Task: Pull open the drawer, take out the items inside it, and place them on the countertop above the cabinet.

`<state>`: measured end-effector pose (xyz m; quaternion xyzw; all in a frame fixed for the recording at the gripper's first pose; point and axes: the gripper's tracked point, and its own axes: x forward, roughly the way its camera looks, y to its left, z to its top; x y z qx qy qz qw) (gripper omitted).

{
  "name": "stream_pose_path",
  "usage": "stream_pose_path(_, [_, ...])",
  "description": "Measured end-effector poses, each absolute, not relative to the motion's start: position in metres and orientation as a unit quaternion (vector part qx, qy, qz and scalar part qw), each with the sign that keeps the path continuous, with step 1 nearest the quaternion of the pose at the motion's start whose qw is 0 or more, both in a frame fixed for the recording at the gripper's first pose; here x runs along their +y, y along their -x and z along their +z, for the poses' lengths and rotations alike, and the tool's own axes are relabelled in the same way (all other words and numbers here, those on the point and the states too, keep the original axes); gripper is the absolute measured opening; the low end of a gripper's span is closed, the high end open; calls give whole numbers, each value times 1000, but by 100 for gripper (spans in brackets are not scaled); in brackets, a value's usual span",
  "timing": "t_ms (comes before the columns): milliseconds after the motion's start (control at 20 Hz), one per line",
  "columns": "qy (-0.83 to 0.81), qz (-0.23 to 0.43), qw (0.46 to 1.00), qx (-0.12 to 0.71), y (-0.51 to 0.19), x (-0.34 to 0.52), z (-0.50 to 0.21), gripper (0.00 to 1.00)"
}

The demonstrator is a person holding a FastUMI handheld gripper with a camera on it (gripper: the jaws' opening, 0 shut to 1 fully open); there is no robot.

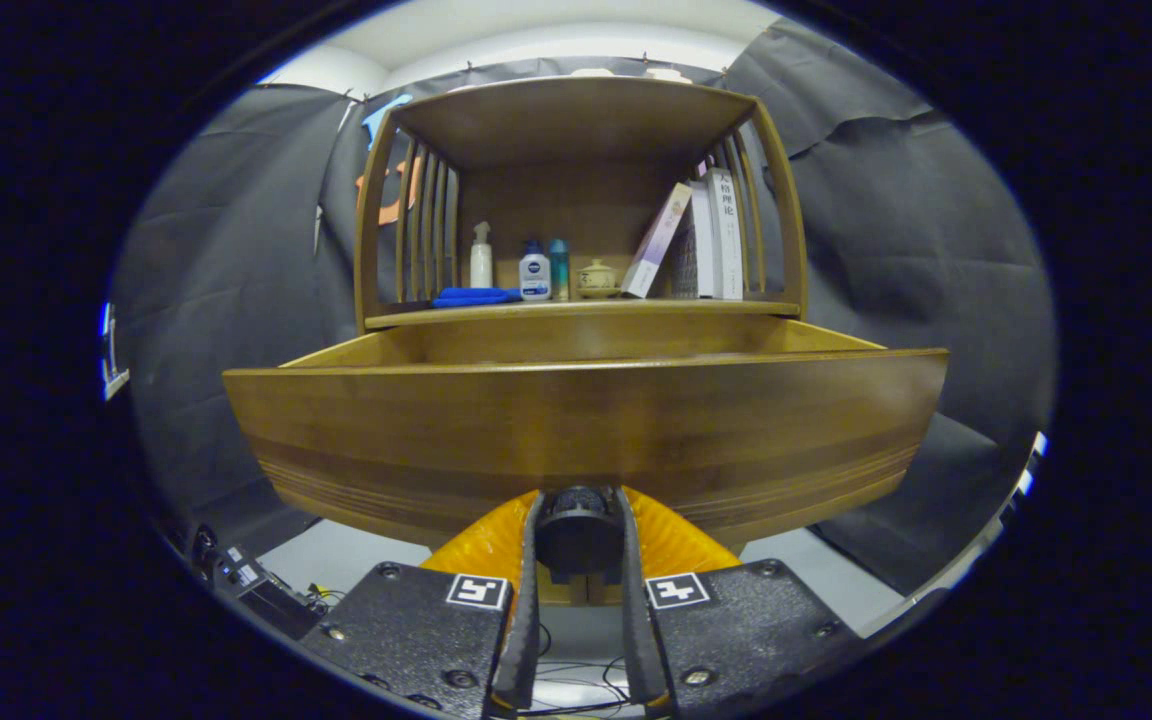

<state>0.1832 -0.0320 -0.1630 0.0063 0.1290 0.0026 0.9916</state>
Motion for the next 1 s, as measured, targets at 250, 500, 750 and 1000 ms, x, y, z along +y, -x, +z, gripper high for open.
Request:
stream_pose_path(250, [-20, 0, 992, 122, -179, -39, -161, 84])
stream_pose_path(500, [-27, 14, 995, 99, -146, -47, -113, 100])
stream_pose_path(750, [-31, 15, 996, 88, -158, -59, -45, 100])
stream_pose_path(1000, [-43, 21, 994, 95, -200, -64, 15, 100])
